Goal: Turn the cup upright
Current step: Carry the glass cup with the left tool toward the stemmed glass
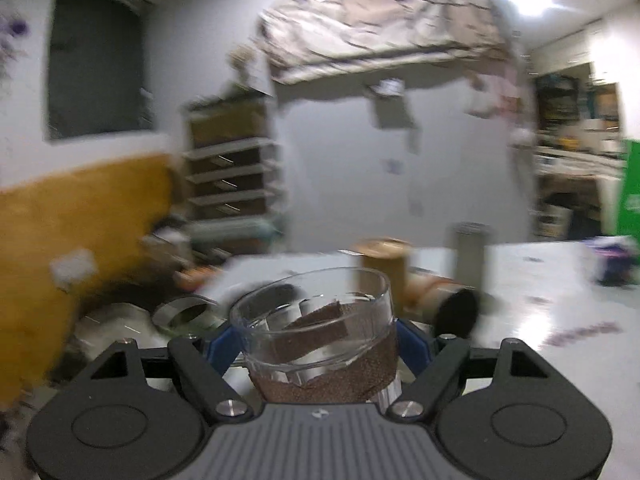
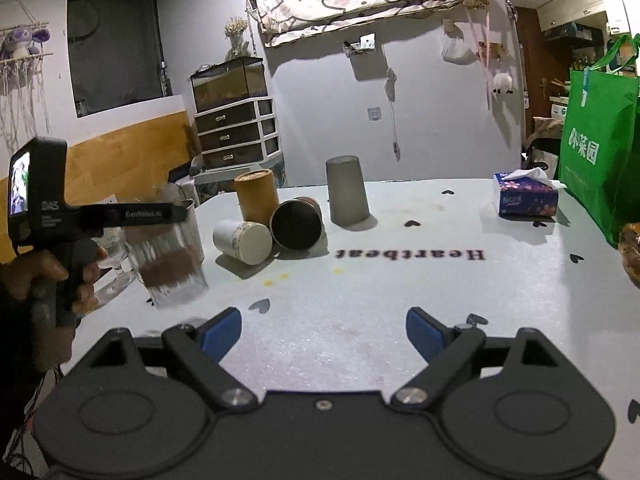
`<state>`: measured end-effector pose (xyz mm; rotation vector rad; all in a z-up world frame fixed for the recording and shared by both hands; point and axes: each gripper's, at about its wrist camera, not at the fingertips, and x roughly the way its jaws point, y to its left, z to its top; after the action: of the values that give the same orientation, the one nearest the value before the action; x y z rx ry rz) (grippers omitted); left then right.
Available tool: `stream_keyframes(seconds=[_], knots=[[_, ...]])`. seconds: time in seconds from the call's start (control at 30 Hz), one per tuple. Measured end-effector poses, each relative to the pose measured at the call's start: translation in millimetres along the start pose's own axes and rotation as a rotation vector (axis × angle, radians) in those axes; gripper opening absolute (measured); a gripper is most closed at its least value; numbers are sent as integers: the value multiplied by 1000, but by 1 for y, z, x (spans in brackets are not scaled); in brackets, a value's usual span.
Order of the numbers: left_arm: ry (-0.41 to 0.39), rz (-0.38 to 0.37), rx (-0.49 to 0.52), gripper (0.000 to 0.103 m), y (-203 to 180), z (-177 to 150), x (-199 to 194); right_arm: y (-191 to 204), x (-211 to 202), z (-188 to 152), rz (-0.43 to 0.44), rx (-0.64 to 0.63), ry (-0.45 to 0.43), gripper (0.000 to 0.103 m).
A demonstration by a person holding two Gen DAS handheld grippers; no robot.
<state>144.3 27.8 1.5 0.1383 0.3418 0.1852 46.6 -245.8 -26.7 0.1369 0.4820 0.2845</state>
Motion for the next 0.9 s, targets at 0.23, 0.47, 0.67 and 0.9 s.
stream_keyframes(seconds=[0.23, 0.47, 0.67, 0.9], knots=[[20, 163, -44, 81, 38, -5, 37, 10, 4, -4, 5, -11, 1, 90], [-3, 247, -32, 81, 54, -20, 59, 21, 2, -5, 16, -32, -19, 90], [-21, 251, -16, 81, 54, -34, 69, 30, 0, -6, 23, -49, -24, 90], [-23, 243, -46, 82, 56, -37, 65, 31, 0, -6, 30, -50, -23, 90]])
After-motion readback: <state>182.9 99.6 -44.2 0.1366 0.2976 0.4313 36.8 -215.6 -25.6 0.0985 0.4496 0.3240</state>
